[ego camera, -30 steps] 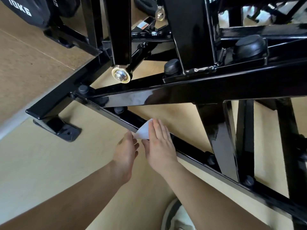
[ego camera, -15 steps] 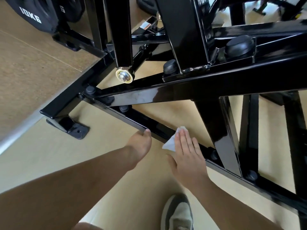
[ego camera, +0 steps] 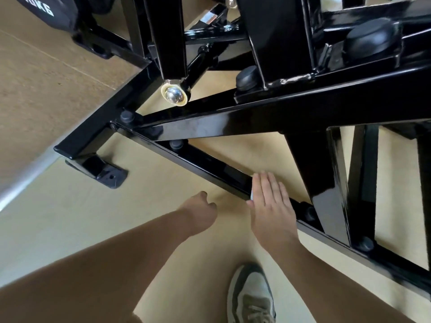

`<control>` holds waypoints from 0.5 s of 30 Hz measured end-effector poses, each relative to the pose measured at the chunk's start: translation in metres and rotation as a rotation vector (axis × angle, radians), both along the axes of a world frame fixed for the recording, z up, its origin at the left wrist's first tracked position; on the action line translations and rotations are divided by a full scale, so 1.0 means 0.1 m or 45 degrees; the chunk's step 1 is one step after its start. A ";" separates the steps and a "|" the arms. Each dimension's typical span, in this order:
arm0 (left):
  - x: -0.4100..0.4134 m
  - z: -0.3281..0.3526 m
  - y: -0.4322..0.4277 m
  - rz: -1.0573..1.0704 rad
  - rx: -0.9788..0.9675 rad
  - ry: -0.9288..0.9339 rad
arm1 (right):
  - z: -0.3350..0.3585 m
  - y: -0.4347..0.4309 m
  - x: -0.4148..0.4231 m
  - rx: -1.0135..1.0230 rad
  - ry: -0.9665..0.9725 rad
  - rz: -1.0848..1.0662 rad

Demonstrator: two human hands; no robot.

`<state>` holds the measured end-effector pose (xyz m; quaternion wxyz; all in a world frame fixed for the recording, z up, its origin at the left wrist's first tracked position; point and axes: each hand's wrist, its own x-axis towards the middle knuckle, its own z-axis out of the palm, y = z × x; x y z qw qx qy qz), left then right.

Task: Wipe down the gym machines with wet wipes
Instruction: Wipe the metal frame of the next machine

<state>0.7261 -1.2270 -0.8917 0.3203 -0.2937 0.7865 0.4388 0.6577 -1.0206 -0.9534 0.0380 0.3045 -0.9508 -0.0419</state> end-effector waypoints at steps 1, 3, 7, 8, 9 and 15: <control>-0.01 -0.01 -0.03 0.015 -0.002 0.007 | 0.01 0.09 0.04 0.035 0.011 -0.044; -0.04 -0.03 -0.02 0.003 -0.007 0.026 | 0.01 0.30 0.11 0.089 0.048 -0.099; -0.08 -0.10 0.07 -0.129 0.043 0.082 | 0.03 0.38 0.22 0.127 0.057 -0.149; -0.09 -0.10 0.09 -0.148 0.061 0.086 | 0.03 0.27 0.24 0.096 0.043 -0.168; -0.10 -0.11 0.09 -0.157 0.075 0.092 | 0.03 0.13 0.25 0.063 0.022 -0.126; -0.09 -0.22 -0.05 -0.052 0.054 0.084 | 0.09 -0.41 0.05 -0.040 -0.037 0.283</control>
